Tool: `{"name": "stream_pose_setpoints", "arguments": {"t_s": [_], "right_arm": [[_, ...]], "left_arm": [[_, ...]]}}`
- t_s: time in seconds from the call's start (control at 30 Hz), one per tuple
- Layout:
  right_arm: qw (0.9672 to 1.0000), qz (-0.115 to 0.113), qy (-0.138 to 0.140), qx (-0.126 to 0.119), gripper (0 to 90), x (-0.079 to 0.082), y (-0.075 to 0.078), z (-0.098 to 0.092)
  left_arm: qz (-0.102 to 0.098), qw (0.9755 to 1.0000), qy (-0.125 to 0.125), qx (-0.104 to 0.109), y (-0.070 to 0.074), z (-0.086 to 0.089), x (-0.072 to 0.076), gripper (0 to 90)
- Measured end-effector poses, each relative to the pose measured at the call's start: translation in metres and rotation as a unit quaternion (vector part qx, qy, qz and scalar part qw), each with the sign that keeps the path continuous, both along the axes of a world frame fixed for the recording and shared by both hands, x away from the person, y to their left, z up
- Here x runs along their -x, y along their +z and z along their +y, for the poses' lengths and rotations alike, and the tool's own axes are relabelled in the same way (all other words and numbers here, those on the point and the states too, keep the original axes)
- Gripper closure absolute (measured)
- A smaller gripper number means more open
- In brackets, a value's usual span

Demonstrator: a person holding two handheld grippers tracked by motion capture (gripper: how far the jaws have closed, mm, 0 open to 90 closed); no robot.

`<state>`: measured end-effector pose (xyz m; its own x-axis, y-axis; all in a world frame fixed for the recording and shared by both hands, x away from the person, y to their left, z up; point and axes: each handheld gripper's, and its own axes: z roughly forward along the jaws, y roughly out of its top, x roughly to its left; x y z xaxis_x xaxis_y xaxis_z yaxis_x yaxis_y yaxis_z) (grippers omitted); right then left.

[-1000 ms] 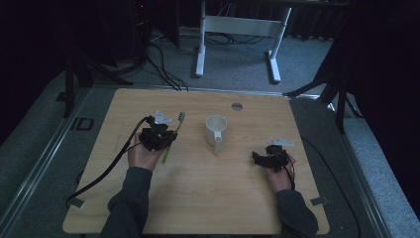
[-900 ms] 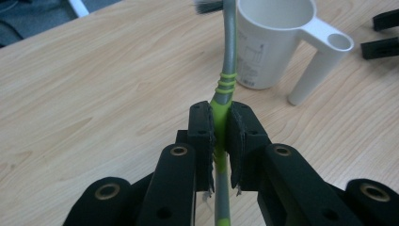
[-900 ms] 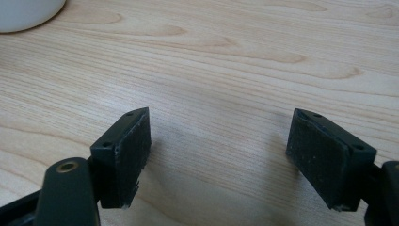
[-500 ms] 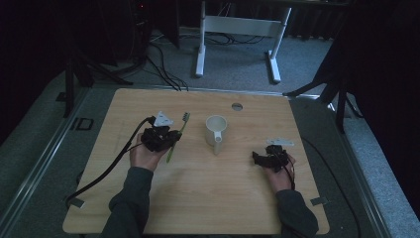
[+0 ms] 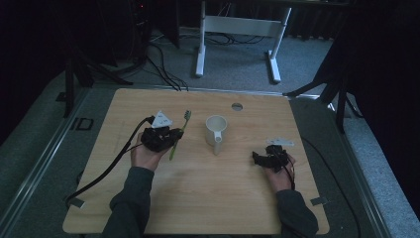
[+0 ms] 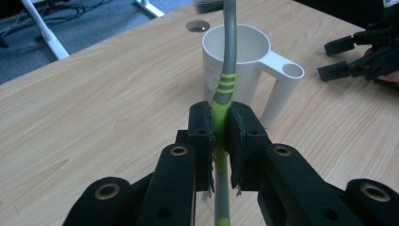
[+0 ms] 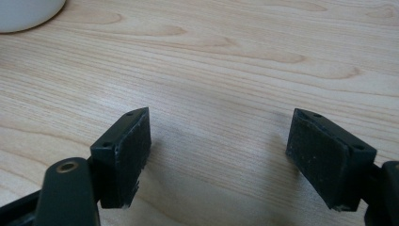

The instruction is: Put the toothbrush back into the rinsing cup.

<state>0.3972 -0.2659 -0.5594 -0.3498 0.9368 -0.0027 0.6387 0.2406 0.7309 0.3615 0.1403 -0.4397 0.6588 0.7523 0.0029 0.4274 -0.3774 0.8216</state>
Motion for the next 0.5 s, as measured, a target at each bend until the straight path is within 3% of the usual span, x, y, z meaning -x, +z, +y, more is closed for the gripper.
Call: {"name": "stream_pose_setpoints", "arguments": {"t_s": [0.5], "right_arm": [[1.0000, 0.000, -0.001, 0.000, 21.9, 0.0000, 0.0000, 0.0001]], "left_arm": [[-0.020, 0.9995, -0.013, 0.022, 0.0025, 0.0001, 0.0021, 80.4]]}}
